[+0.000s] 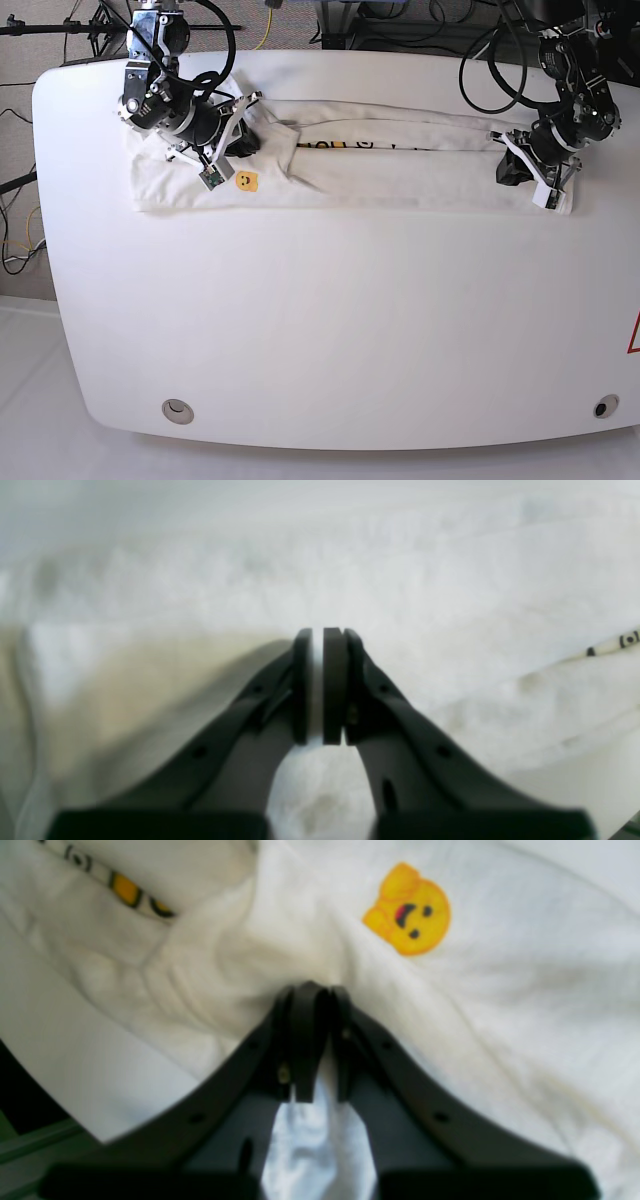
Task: Fold the T-shirt properly
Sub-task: 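Lower the left gripper onto the strip's other end and pinch it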
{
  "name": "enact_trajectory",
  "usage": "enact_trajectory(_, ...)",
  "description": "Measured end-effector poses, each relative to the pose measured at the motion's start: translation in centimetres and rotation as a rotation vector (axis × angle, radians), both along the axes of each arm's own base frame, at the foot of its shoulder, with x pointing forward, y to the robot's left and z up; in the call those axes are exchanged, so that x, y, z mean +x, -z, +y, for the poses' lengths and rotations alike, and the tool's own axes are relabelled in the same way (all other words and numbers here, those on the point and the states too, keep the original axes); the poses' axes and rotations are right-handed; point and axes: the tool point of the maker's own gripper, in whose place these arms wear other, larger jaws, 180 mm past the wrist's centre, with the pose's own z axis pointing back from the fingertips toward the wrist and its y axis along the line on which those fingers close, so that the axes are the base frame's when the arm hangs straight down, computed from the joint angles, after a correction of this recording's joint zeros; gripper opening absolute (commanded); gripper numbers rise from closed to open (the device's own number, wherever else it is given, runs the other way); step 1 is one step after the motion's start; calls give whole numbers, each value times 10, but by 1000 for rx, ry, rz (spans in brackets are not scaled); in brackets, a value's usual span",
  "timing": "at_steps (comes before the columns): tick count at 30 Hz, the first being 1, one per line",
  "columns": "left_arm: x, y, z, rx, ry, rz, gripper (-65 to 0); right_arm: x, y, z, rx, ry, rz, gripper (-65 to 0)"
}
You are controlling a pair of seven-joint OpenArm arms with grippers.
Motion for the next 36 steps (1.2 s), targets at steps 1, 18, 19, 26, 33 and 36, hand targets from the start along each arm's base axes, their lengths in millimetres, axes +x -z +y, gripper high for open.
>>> enact_trajectory(1,0,0,1,5,0,2,-557,0,1,0,1,1,3,-598)
enact_trajectory(18,-26,3,17,43,-12,14,-640,5,1,-10,-65,9,-32,-598)
enact_trajectory(19,-28,5,17,42,-13,21,-640,5,1,-9,-61,11,-35,-598)
enact_trajectory(26,-24,8,16,31,-15,20,-645,4,2,-11,-50,2,-28,-606)
enact_trajectory(33,-19,9,18,17,-34,4,-648,4,2,-11,-49,-5,-20,-604)
enact_trajectory(36,-16,5,27,49,-52,1,-649,4,2,-11,-46,1,-21,-603)
